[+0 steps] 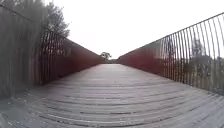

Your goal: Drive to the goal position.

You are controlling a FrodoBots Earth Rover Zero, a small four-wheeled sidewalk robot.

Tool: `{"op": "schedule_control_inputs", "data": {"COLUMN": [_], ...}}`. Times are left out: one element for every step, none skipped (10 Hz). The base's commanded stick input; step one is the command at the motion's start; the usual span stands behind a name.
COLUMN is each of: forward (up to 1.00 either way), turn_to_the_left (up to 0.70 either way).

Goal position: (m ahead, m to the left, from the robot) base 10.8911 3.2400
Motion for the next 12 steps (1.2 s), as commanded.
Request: {"op": "schedule_control_inputs", "data": {"forward": [0.7,0.7,0.85,0.85,0.85,1.0,1.0,1.0,1.0,1.0,1.0,1.0], "turn_to_the_left": [0.0,0.0,0.0,0.0,0.0,0.0,0.0,0.0,0.0,0.0,0.0,-0.03]}}
